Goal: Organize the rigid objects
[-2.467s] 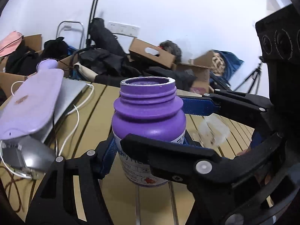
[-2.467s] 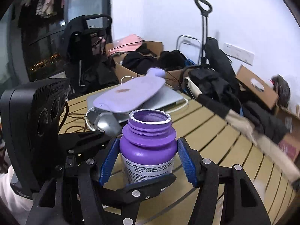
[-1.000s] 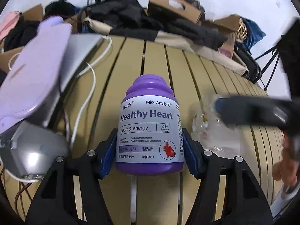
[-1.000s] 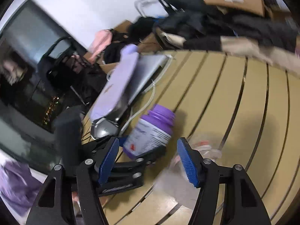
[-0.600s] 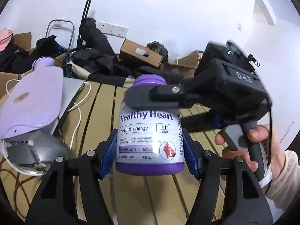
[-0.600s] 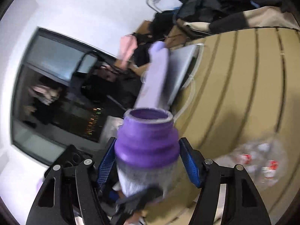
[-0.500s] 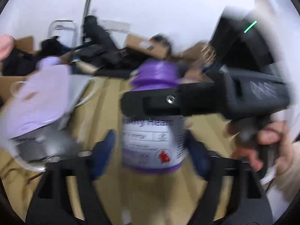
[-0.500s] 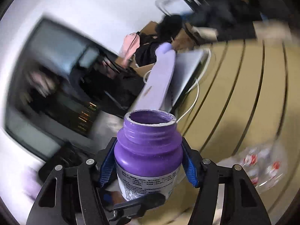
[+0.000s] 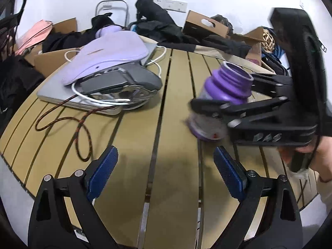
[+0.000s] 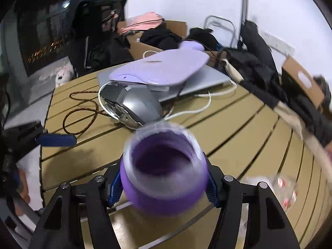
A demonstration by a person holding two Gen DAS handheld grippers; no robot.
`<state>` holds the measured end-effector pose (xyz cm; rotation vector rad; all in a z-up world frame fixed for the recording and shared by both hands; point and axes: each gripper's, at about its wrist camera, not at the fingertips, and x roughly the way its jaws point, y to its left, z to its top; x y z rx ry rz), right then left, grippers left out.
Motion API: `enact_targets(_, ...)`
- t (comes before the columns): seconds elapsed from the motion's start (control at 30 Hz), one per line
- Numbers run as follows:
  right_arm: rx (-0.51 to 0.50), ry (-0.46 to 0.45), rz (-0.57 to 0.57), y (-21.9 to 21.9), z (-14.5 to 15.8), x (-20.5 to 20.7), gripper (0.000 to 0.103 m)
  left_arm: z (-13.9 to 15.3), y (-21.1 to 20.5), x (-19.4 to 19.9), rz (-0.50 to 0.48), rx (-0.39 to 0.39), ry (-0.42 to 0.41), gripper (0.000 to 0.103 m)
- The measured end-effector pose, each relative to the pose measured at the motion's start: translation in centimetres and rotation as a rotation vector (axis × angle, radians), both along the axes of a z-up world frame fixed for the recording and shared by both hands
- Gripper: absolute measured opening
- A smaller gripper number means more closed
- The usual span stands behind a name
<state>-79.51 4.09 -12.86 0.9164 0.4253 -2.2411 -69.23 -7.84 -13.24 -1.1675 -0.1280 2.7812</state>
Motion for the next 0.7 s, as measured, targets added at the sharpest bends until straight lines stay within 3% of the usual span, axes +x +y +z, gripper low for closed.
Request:
enact_targets(0.13,-0.094,-0.012,-0.074,3.4,3.3,1.5,0.078,1.7,-0.3,1.3,0.066,-0.012,-0.006,0.093)
enact_targets(0.2,-0.126,-0.007,-0.110,5.9,5.3,3.1,0.080,2.8,-0.5,2.4,0.095,-0.015,0.032,0.102)
enact_targets(0.4,-0.062,-0.006,-0.316,14.0,7.2,6.7,0.080,6.2,0.2,6.1,0.158,-0.025,0.097,0.102)
enact_targets(0.57,-0.090,-0.041,-0.351,15.9,7.7,11.6,0.080,9.4,1.2,12.0,0.205,-0.052,0.148,0.102)
enact_targets(0.7,-0.137,-0.004,-0.334,16.3,10.5,19.0,0.080,12.1,1.4,19.9,0.272,0.004,0.135,0.103)
